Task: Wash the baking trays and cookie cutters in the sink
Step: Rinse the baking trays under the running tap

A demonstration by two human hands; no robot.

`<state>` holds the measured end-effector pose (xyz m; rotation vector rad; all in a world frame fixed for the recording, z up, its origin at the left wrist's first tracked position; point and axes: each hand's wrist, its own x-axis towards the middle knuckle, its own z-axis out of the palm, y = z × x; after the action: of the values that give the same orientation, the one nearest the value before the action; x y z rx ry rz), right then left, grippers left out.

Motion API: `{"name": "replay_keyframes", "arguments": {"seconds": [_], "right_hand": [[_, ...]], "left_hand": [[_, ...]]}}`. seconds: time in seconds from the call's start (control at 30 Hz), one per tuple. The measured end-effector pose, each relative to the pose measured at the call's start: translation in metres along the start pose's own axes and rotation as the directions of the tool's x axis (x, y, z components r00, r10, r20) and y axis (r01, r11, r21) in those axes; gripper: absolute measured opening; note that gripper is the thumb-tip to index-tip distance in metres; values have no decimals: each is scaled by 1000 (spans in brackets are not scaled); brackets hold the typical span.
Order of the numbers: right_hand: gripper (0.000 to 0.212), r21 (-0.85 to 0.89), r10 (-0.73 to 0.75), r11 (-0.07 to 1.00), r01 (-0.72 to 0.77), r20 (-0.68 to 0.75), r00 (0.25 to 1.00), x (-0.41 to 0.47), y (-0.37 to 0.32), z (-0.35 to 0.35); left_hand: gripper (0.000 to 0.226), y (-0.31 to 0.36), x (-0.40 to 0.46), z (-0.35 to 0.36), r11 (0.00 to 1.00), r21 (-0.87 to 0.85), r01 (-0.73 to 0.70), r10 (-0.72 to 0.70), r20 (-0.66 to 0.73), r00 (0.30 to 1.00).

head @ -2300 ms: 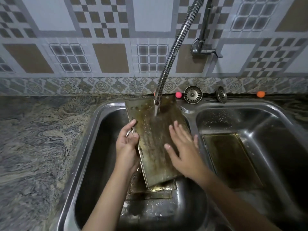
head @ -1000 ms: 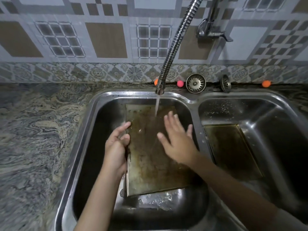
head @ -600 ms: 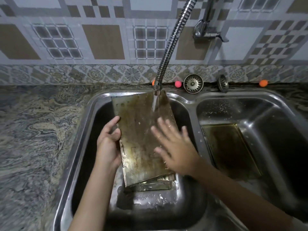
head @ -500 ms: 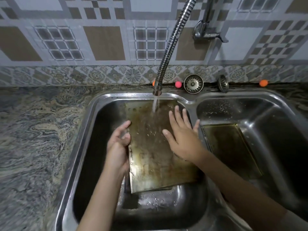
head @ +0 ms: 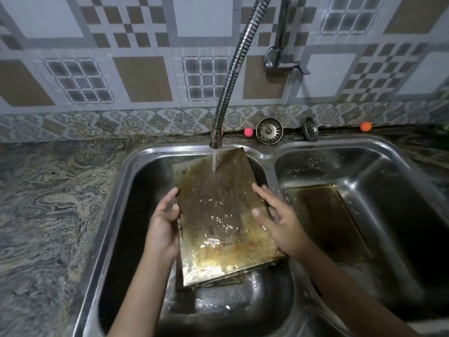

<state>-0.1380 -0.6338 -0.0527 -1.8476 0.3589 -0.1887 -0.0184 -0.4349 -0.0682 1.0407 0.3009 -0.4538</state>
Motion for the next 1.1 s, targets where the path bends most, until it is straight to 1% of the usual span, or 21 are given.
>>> {"name": "replay_keyframes", "arguments": {"seconds": [0.03, 0.07, 0.13, 0.2, 0.23, 0.27, 0.37, 0.43, 0.5, 0.57, 0.63, 0.67, 0.73, 0.8, 0.87, 0.93, 1.0, 1.03, 1.1], "right_hand": [[48, 153, 44, 987, -44, -1, 999, -2, -6, -1], [45, 268, 93, 959, -91, 5, 996, -3, -10, -2], [42, 447, 158, 880, -161, 45, 986, -6, -12, -4], [43, 606, 184, 769, -202, 91, 979, -8, -14, -7], [44, 653, 189, 726, -215, 111, 976, -8, -16, -8], [45, 676, 189, 704, -218, 118, 975, -9, -18, -9], [51, 686, 157, 704, -185, 103, 982, -10, -27, -17], [55, 682, 134, 720, -127, 43, 990, -12, -39, -31], [58, 636, 101, 771, -39, -61, 993, -14, -53, -53], [57, 547, 38, 834, 68, -180, 983, -17, -65, -80], [49, 469, -4, 873, 136, -271, 963, -14, -68, -105], [51, 421, -8, 896, 138, -296, 955, -12, -66, -114], [58, 244, 0, 966, 87, -333, 943, -4, -54, -123], [63, 8, 39, 999, -39, -377, 925, 2, -34, -123], [65, -140, 127, 971, -193, -380, 916, 5, -7, -115], [65, -249, 223, 913, -323, -359, 907, 4, 27, -106], [66, -373, 236, 851, -369, -356, 904, 6, 65, -102], [67, -425, 231, 825, -372, -347, 909, 8, 83, -100], [73, -467, 272, 795, -387, -296, 916, 12, 115, -96]], "left_hand": [[43, -4, 0, 2, 1000, -2, 17, -17, -3, 1000], [42, -7, -1, 5, 999, -1, 32, -32, -10, 999], [38, -12, -1, 12, 999, 13, 41, -40, -20, 999], [37, -17, 0, 17, 999, 45, 14, -13, -25, 1000], [37, -19, 1, 18, 997, 71, -4, 6, -26, 1000], [38, -22, 6, 18, 993, 116, -25, 28, -28, 999], [37, -31, 14, 18, 967, 238, -95, 88, 36, 995], [32, -39, 21, 16, 939, 324, -116, 94, 81, 992], [27, -49, 30, 8, 870, 478, -116, 110, 41, 993], [24, -58, 36, -6, 789, 611, -55, 104, -44, 994], [27, -69, 41, -22, 738, 674, 42, 52, -119, 992], [27, -75, 44, -30, 719, 689, 88, 17, -144, 989], [25, -86, 53, -45, 645, 743, 176, -41, -197, 980], [26, -99, 67, -57, 574, 778, 257, -73, -265, 962], [29, -111, 83, -69, 545, 789, 284, -84, -286, 954], [22, -115, 91, -73, 532, 801, 276, -56, -292, 955], [14, -114, 91, -73, 516, 817, 257, -10, -294, 956], [15, -113, 92, -74, 496, 835, 238, 14, -282, 959], [16, -107, 88, -71, 442, 873, 208, 50, -256, 965]]}}
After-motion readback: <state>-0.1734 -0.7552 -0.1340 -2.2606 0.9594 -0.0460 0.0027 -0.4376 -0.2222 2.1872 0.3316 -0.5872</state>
